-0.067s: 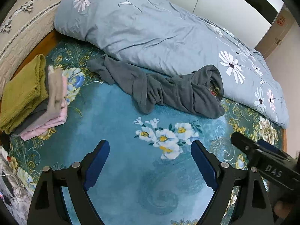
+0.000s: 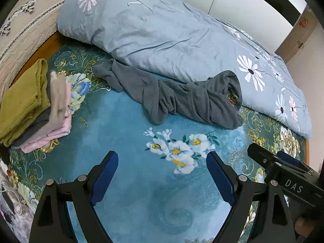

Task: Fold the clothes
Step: 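Move both open grippers toward the crumpled dark grey sweatshirt, then grasp a sweatshirt sleeve with the left gripper and pull it out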

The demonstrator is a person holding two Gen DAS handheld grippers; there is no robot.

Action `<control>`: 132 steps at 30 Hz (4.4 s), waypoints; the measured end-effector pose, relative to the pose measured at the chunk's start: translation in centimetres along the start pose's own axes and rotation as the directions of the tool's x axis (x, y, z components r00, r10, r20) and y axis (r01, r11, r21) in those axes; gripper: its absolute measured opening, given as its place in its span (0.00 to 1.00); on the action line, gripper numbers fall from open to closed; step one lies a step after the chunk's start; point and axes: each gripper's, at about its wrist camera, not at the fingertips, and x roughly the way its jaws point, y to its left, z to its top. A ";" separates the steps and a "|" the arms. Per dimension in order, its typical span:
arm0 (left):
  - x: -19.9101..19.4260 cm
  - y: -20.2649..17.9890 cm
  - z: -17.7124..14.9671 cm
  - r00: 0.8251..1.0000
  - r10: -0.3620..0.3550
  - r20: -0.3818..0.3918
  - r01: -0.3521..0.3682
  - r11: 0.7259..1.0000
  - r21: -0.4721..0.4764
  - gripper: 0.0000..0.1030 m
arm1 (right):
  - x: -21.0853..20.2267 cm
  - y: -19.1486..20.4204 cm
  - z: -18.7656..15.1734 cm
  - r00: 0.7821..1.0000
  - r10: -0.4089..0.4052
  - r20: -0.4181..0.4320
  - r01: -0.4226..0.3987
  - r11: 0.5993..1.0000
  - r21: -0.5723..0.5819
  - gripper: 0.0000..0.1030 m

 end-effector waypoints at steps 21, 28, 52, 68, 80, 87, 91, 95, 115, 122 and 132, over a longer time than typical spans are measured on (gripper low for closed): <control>10.6 1.7 6.0 0.996 -0.071 -0.061 0.067 0.996 -0.065 0.96 | 9.8 0.0 5.4 0.997 -0.071 -0.022 0.068 0.993 -0.099 1.00; 13.3 1.6 6.5 0.997 -0.032 -0.066 0.028 0.997 -0.066 0.96 | 12.1 -0.1 6.2 0.999 -0.044 -0.014 0.042 0.993 -0.107 1.00; 14.9 0.8 7.8 0.999 -0.017 -0.033 0.016 0.999 -0.038 0.96 | 13.4 0.4 8.1 0.999 0.034 0.034 -0.027 0.983 -0.182 1.00; 16.9 1.4 7.7 0.996 -0.039 -0.079 0.038 0.999 -0.023 0.96 | 15.4 -0.1 7.8 0.997 0.072 -0.013 -0.074 0.984 -0.160 1.00; 24.3 4.1 9.1 0.964 0.031 -0.262 -0.054 0.995 -0.083 0.85 | 16.6 -5.8 5.7 0.992 -0.024 -0.126 0.023 1.000 -0.003 1.00; 27.6 4.5 9.9 0.931 0.080 -0.357 -0.129 0.985 -0.116 0.09 | 15.9 -9.6 1.6 0.980 -0.052 -0.194 0.059 0.998 0.031 1.00; 24.5 5.4 10.7 0.957 0.049 -0.285 -0.106 0.977 -0.185 0.06 | 15.2 -11.6 -0.7 0.977 -0.058 -0.207 0.075 0.995 0.073 1.00; 19.0 5.9 10.7 0.985 -0.033 -0.169 -0.007 0.973 -0.229 0.05 | 14.2 -13.0 -1.7 0.977 -0.030 -0.213 0.063 0.987 0.151 1.00; -4.4 -4.2 1.5 0.899 -0.434 -0.064 0.437 0.897 0.063 0.03 | -0.1 -15.7 -8.0 0.999 0.040 -0.020 -0.031 0.947 0.321 1.00; -12.1 -3.7 4.0 0.811 -0.573 0.121 0.573 0.819 0.039 0.03 | -4.1 -19.1 -11.7 1.000 -0.016 0.024 0.003 0.899 0.438 1.00; -2.9 9.1 -3.6 0.983 -0.112 -0.142 0.062 0.947 -0.317 0.03 | -0.4 -18.5 -15.0 0.994 0.092 -0.057 -0.053 0.872 0.487 1.00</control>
